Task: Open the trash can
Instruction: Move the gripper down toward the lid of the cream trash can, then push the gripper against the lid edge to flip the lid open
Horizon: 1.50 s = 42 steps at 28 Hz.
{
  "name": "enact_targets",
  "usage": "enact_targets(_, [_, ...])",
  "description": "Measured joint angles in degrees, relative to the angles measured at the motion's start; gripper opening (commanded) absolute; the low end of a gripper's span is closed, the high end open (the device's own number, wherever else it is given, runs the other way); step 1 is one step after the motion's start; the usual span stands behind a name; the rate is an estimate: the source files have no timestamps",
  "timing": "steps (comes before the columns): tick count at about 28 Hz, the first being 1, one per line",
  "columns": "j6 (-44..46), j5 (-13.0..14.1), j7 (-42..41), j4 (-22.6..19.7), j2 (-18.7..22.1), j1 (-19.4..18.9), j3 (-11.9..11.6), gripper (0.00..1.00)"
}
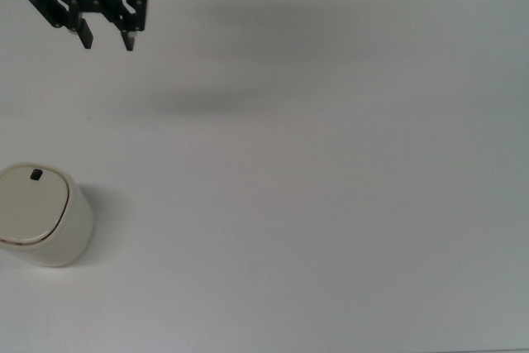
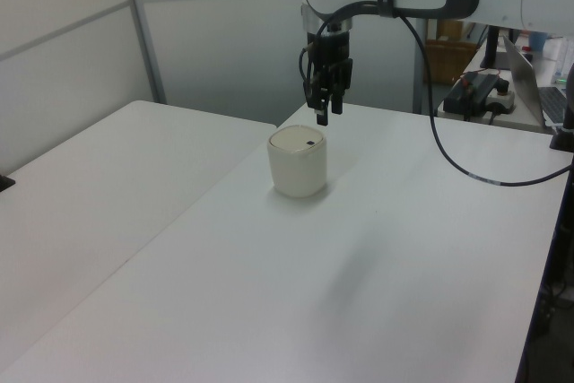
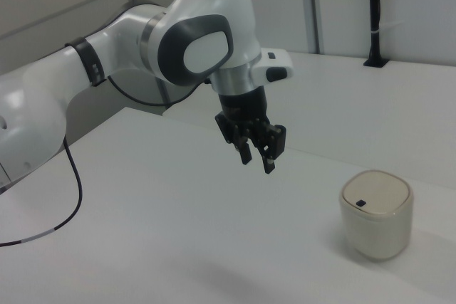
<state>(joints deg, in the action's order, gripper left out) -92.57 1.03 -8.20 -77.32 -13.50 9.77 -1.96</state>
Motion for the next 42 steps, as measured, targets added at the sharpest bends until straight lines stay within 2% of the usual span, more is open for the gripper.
enact_targets(12, [-0.67, 0.01, -0.04, -0.02, -0.20, 0.45, 0.02, 0.00])
enact_targets(27, [-17.91, 0.01, 1.17, -0.20, -5.12, 0.85, -0.01, 0.00])
enact_targets(34, [-25.88, 0.00, 2.40, -0.32, -8.79, 2.86, -0.30, 0.00])
enact_targets(42, [-32.31, 0.00, 2.41, -0.38, -12.16, 7.29, -0.80, 0.00])
